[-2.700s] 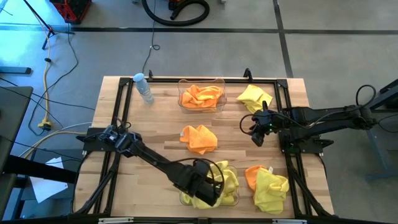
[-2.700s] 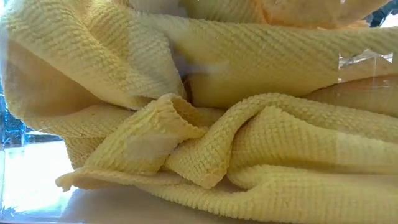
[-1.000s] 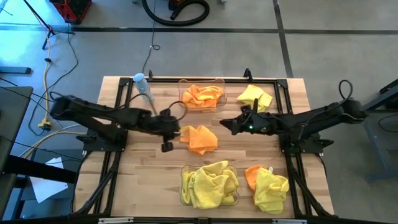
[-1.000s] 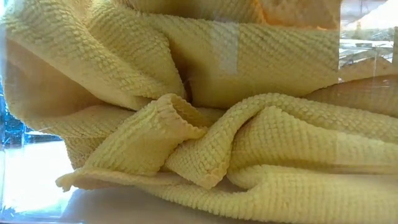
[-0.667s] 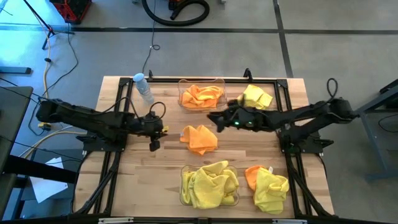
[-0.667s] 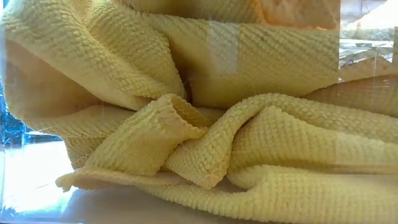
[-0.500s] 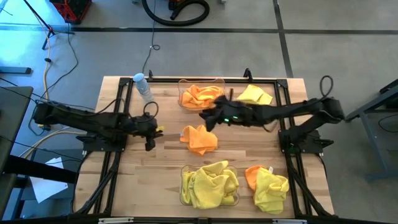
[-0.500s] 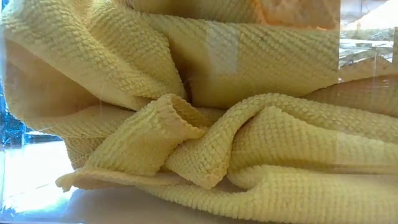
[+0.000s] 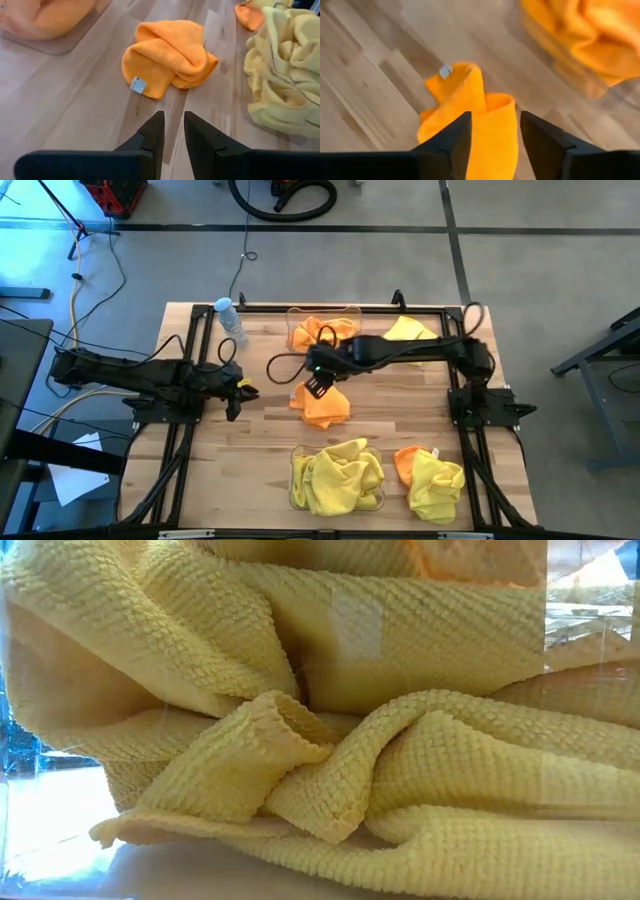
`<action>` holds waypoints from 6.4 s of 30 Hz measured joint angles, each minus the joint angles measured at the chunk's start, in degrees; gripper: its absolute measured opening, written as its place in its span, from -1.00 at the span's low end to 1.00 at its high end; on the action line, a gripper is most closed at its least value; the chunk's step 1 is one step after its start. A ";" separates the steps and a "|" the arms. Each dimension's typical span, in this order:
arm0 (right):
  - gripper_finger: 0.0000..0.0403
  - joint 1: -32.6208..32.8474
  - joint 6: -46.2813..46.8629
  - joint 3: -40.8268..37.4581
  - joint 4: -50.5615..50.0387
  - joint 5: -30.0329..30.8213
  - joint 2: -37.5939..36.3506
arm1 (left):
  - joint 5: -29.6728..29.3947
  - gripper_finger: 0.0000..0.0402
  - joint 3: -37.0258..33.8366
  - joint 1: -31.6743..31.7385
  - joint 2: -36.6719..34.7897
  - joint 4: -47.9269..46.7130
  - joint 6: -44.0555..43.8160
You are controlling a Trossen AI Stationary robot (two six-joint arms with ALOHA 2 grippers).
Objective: Sort microfiber towel by color & place in baskets
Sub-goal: Put the orange microfiber towel into the top transparent bin, then put the yellow microfiber towel into the bottom transparent bin
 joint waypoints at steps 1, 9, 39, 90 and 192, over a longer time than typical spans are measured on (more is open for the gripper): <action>-0.16 0.22 0.03 0.42 -0.23 -0.38 1.27 | 0.31 -0.70 0.00 0.00 -0.13 0.02 -0.04; 0.27 1.00 4.53 0.88 -1.26 -4.14 8.61 | 1.16 -0.70 0.00 0.00 -0.26 -0.06 -1.75; -0.86 0.80 8.97 4.01 -2.85 -8.43 19.50 | 0.89 -0.70 0.00 0.00 -0.22 -0.11 -2.82; -0.73 -22.68 -35.00 -6.49 9.50 -6.46 6.30 | -5.20 -0.70 0.04 0.00 -0.22 0.79 -3.41; 0.03 -44.13 -10.36 -66.86 33.47 -1.11 -31.58 | -6.88 -0.70 0.04 0.00 -0.15 0.79 -1.36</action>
